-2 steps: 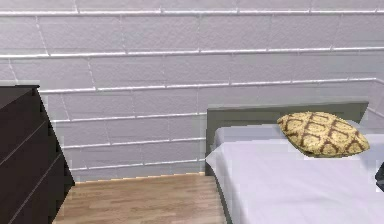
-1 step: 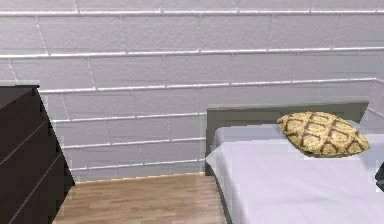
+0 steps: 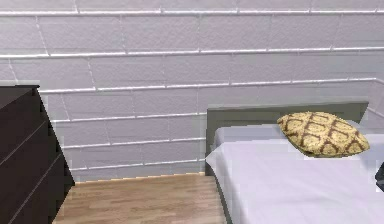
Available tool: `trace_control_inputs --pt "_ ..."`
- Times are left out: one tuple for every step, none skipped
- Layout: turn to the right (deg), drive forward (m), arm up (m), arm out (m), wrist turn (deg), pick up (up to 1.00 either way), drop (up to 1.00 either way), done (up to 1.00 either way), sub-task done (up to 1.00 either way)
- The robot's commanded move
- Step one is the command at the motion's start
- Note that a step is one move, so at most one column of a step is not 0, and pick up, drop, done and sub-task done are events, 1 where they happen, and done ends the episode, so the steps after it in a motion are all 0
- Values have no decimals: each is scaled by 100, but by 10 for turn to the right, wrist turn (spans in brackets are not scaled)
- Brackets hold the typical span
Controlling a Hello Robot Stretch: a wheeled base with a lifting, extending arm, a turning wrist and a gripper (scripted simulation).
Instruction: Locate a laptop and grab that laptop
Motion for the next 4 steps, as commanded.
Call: trace_control_inputs --pt "0 0 0 0 450 0 0 0 0" --pt "0 0 0 0 450 0 0 0 0" --pt "0 0 0 0 450 0 0 0 0" --pt "0 0 0 0 150 0 0 0 0"
